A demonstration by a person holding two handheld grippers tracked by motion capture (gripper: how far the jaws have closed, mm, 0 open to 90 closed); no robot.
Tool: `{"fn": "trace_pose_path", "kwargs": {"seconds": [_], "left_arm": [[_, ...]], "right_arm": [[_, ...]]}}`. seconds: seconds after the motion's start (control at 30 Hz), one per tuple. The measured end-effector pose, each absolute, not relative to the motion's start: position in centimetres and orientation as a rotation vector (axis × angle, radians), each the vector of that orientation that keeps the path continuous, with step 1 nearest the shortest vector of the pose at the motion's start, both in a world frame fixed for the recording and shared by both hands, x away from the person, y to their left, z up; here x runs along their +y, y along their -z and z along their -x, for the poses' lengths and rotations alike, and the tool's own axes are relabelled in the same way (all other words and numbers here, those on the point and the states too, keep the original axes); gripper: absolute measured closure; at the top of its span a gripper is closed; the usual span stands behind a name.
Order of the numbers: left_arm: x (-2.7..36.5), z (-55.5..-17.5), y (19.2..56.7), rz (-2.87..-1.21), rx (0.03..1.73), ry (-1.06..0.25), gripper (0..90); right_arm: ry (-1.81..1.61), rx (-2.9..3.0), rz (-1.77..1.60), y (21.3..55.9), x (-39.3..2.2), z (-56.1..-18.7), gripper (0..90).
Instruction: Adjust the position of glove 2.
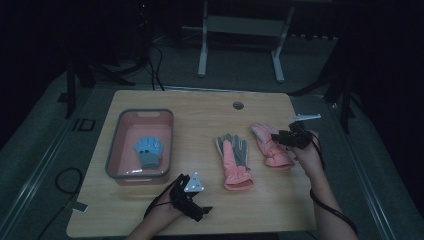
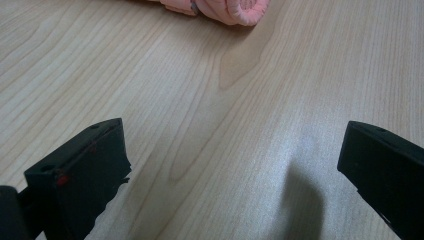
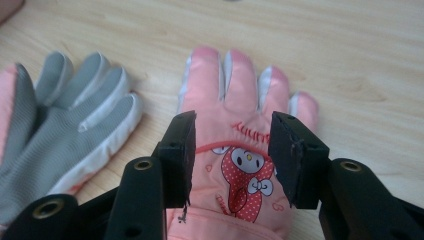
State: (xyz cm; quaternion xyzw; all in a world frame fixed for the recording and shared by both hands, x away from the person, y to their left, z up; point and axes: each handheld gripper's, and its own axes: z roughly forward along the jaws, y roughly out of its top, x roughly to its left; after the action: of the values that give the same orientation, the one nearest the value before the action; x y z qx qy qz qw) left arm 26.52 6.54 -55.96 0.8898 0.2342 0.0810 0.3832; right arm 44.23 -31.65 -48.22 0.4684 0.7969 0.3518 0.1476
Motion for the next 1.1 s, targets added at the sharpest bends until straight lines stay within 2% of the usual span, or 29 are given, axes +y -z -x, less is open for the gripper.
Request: {"fn": "trace_pose_path", "kwargs": {"seconds": [0.23, 0.33, 0.4, 0.47, 0.57, 0.67, 1.1], "left_arm": [[6.6, -26.6, 56.0, -2.267, 0.592, -0.202, 0.0], [6.7, -26.7, 56.1, -2.268, 0.591, -0.200, 0.0], [6.7, -26.7, 56.1, -2.268, 0.591, -0.201, 0.0], [6.7, -26.7, 56.2, -2.267, 0.589, -0.198, 0.0], [6.7, -26.7, 56.1, -2.268, 0.587, -0.199, 0.0], [6.7, -26.7, 56.2, -2.269, 0.586, -0.200, 0.0], [6.6, -26.7, 56.1, -2.268, 0.577, -0.199, 0.0]], "right_arm": [[-0.928, 2.346, -1.389, 50.9, -31.3, -45.3, 52.5], [-0.925, 2.343, -1.405, 51.7, -31.5, -45.7, 54.6], [-0.932, 2.356, -1.395, 52.1, -31.5, -45.8, 59.6], [-0.956, 2.373, -1.405, 52.4, -31.6, -45.8, 70.7], [-0.971, 2.360, -1.411, 52.6, -31.5, -45.5, 81.4], [-0.961, 2.298, -1.446, 51.9, -31.1, -44.8, 86.0], [-0.894, 2.153, -1.502, 45.9, -30.9, -40.3, 86.5]]}}
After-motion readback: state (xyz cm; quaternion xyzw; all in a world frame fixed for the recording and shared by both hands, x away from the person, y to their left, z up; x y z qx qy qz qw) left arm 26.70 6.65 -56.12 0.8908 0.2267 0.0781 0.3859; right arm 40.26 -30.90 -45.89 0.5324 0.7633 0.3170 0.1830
